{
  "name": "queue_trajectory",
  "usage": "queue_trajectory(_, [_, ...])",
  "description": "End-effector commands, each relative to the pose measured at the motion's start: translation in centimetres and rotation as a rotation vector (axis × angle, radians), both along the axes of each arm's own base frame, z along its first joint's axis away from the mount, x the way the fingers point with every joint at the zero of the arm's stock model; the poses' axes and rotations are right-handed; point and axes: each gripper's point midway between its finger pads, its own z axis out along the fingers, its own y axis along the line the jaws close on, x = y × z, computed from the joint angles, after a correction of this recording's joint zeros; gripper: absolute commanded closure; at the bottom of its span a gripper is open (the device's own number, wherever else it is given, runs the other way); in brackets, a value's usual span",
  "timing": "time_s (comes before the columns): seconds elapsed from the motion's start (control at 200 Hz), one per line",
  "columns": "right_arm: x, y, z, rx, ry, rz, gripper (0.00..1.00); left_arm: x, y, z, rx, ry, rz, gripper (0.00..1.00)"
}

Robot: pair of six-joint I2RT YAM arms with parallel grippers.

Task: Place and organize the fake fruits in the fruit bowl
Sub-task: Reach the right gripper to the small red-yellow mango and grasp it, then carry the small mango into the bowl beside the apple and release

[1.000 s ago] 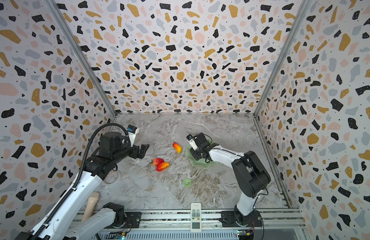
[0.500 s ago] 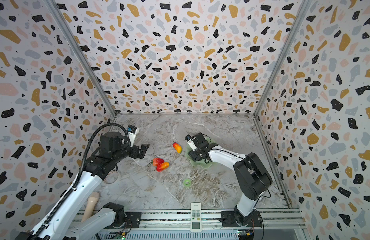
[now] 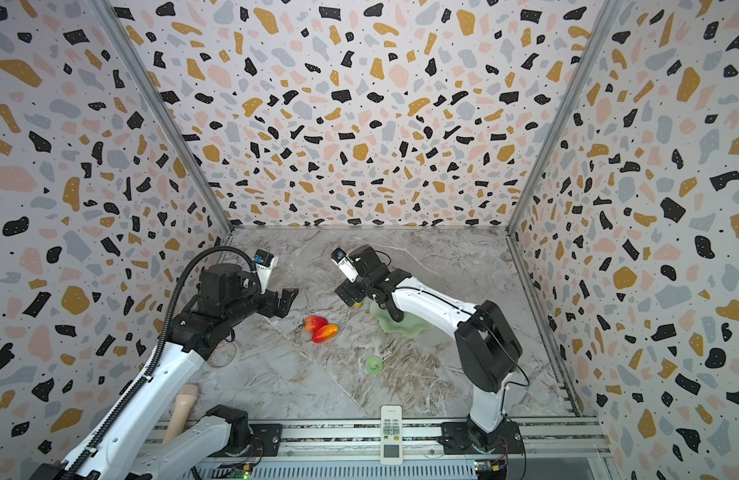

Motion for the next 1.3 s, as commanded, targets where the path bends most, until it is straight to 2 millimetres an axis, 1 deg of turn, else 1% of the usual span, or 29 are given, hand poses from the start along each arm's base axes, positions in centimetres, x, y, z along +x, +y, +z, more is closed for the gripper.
queue_trajectory(0.0, [1.0, 0.9, -2.0, -0.002, 0.075, -0.036, 0.01, 0.1, -0.3, 1.2, -0.019, -0.037, -0.006, 0.0])
queue_trajectory(0.03, [1.4, 1.3, -2.3, -0.005, 0.082, -0.042, 0.01, 0.1, -0.3, 1.2, -0.016, -0.038, -0.006, 0.0])
queue_trajectory(0.095, [2.2, 1.6, -3.8, -0.018, 0.108, -0.055, 0.01, 0.1, -0.2, 1.2, -0.013, -0.041, -0.005, 0.0])
queue_trajectory(0.2, [2.8, 2.1, -5.5, -0.026, 0.136, -0.067, 0.0, 0.1, -0.3, 1.3, -0.016, -0.047, -0.011, 0.0])
queue_trajectory(0.325, [3.3, 2.1, -7.6, -0.047, 0.163, -0.086, 0.05, 0.0, -0.3, 1.4, -0.017, -0.048, -0.012, 0.01])
queue_trajectory(0.385, [3.4, 2.1, -8.1, -0.043, 0.174, -0.089, 0.1, -0.1, -0.3, 1.5, -0.015, -0.052, -0.013, 0.0])
queue_trajectory(0.461, [3.4, 2.2, -8.7, -0.037, 0.191, -0.092, 0.23, -0.1, -0.2, 1.6, -0.014, -0.057, -0.011, 0.0])
queue_trajectory(0.511, [3.4, 2.2, -9.0, -0.038, 0.198, -0.092, 0.28, -0.1, -0.2, 1.6, -0.012, -0.059, -0.011, 0.0])
queue_trajectory(0.616, [3.3, 2.1, -8.9, -0.037, 0.201, -0.09, 0.41, -0.2, -0.1, 1.6, -0.011, -0.059, -0.007, 0.0])
queue_trajectory(0.726, [3.1, 2.1, -7.9, -0.025, 0.19, -0.086, 0.56, -0.2, -0.1, 1.7, -0.011, -0.06, -0.005, 0.0])
queue_trajectory(0.821, [2.8, 2.1, -6.0, -0.006, 0.166, -0.072, 0.64, -0.2, 0.0, 1.7, -0.009, -0.06, -0.003, 0.0])
queue_trajectory(0.896, [2.6, 1.8, -3.9, 0.014, 0.136, -0.064, 0.66, -0.1, -0.1, 1.6, -0.009, -0.056, -0.003, 0.01])
queue_trajectory(0.911, [2.4, 1.7, -3.1, 0.022, 0.125, -0.061, 0.67, -0.1, -0.1, 1.6, -0.008, -0.056, -0.003, 0.0])
queue_trajectory(0.926, [2.4, 1.6, -2.8, 0.025, 0.12, -0.059, 0.68, -0.1, -0.1, 1.6, -0.009, -0.056, -0.004, 0.0])
queue_trajectory(0.956, [2.1, 1.4, -1.4, 0.041, 0.102, -0.056, 0.69, -0.1, 0.0, 1.5, -0.006, -0.054, -0.002, 0.01])
queue_trajectory(0.981, [1.9, 1.2, -0.6, 0.049, 0.09, -0.053, 0.69, -0.1, 0.0, 1.5, -0.007, -0.054, -0.002, 0.0])
queue_trajectory(1.041, [1.4, 0.2, 1.8, 0.08, 0.053, -0.057, 0.7, -0.1, 0.0, 1.4, -0.006, -0.053, 0.0, 0.0])
queue_trajectory(1.101, [0.8, -1.5, 3.7, 0.112, 0.029, -0.077, 0.71, -0.1, 0.0, 1.4, -0.007, -0.052, 0.001, 0.0])
queue_trajectory(1.106, [0.9, -1.6, 4.1, 0.119, 0.023, -0.081, 0.71, -0.1, 0.0, 1.4, -0.007, -0.053, 0.001, 0.0])
queue_trajectory(1.111, [0.7, -1.8, 3.8, 0.115, 0.027, -0.082, 0.71, -0.1, 0.0, 1.4, -0.006, -0.054, 0.001, 0.0])
queue_trajectory(1.116, [0.8, -1.9, 4.3, 0.122, 0.021, -0.086, 0.71, -0.1, 0.0, 1.4, -0.006, -0.053, 0.001, 0.0])
queue_trajectory(1.136, [0.7, -2.7, 5.1, 0.138, 0.011, -0.098, 0.72, -0.1, 0.1, 1.4, -0.006, -0.054, 0.003, 0.01])
queue_trajectory(1.146, [0.6, -3.0, 5.0, 0.137, 0.015, -0.105, 0.72, -0.1, 0.0, 1.4, -0.006, -0.053, 0.003, 0.0])
queue_trajectory(1.176, [0.3, -4.3, 6.0, 0.157, 0.002, -0.129, 0.72, -0.1, 0.0, 1.4, -0.005, -0.053, 0.002, 0.01])
queue_trajectory(1.242, [-0.2, -7.6, 7.0, 0.175, -0.02, -0.207, 0.75, -0.1, 0.0, 1.4, -0.006, -0.056, 0.001, 0.01])
queue_trajectory(1.297, [-0.4, -10.9, 7.1, 0.184, -0.027, -0.299, 0.77, -0.1, 0.0, 1.4, -0.01, -0.055, -0.001, 0.0])
